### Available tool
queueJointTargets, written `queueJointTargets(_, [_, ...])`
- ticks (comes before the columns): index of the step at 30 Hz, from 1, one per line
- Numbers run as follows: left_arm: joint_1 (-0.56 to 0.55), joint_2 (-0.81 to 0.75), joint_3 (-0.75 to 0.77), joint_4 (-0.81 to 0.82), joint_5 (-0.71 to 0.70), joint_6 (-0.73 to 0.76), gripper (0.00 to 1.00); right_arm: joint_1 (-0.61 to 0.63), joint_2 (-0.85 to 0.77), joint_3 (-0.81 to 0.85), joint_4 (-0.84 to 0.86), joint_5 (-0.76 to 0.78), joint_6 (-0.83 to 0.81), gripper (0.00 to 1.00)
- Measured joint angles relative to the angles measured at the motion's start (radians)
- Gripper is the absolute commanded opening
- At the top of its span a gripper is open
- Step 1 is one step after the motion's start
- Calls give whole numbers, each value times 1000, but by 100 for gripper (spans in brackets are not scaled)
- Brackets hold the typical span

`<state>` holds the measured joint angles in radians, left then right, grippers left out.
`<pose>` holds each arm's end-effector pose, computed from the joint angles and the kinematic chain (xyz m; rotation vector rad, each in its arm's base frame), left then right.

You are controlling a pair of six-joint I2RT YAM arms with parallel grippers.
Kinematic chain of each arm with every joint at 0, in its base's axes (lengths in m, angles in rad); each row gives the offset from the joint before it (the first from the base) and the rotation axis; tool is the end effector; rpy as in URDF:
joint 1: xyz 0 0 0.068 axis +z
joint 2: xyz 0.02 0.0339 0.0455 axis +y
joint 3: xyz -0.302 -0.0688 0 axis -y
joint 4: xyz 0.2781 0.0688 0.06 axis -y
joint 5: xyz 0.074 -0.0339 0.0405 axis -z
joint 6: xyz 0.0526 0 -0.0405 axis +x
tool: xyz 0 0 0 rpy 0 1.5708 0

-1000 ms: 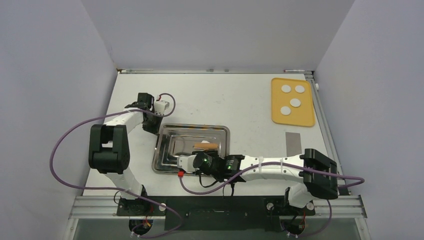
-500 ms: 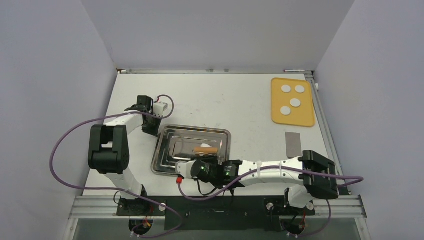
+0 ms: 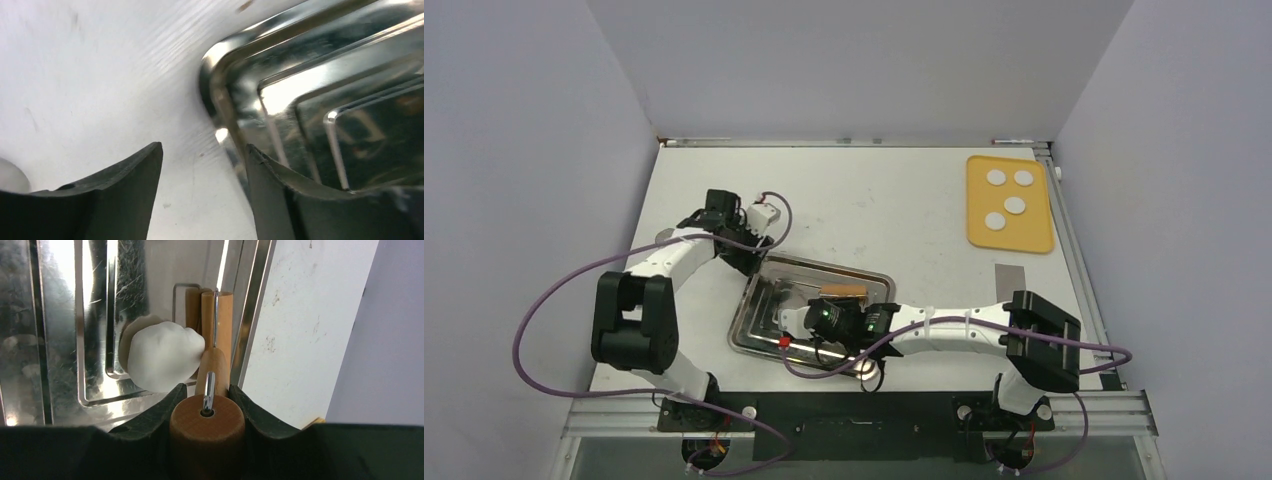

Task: Roll out the dumpling wrappers from the dough

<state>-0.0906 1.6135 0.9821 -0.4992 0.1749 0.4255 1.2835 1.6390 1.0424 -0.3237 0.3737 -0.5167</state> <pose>0.3441 -0.0405 0.1857 0.7338 2.5744 -0.1316 0.1258 0.3579 0.2103 -1.7877 1.6140 -0.1182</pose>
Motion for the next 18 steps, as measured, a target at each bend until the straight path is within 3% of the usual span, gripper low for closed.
queueJointTargets(3, [-127, -43, 35, -5, 7, 138, 64, 8, 1, -4, -11, 0, -16, 8])
queueJointTargets(7, [-245, 13, 114, -1, 33, 288, 70, 8, 1, -5, -10, -3, -23, 8])
queueJointTargets(18, [-315, 208, 188, -25, 68, 585, 72, 8, 1, 5, -8, 7, -17, 8])
